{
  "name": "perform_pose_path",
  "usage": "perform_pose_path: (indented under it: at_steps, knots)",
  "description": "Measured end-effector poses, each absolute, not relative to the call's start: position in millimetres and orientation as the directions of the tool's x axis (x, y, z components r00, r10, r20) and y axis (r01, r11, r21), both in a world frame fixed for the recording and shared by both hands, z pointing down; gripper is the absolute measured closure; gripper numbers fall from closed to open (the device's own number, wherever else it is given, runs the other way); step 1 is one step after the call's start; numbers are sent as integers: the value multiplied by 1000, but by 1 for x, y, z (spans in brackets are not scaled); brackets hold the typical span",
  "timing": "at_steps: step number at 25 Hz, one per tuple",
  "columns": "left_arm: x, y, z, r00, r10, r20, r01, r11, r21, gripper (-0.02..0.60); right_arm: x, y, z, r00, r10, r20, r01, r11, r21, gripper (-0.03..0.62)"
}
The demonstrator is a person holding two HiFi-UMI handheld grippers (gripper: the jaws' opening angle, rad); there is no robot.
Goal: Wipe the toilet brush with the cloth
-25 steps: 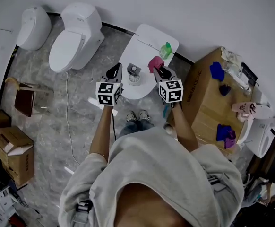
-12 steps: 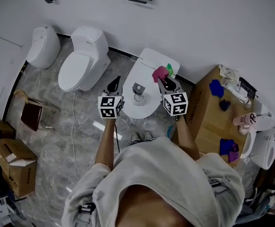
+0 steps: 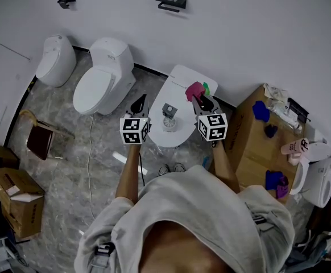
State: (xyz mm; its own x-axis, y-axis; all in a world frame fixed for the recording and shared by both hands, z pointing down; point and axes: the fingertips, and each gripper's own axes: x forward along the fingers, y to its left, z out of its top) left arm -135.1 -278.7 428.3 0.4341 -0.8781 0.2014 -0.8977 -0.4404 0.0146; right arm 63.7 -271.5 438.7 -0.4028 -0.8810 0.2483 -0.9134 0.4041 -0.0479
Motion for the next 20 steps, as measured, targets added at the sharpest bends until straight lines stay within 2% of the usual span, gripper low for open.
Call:
perform_pose_path:
  at_steps: [20]
  knots:
    - [-139, -274, 435, 426, -878, 219, -901, -433, 14, 563, 61, -269, 448, -410, -869, 277, -910, 411, -59, 493]
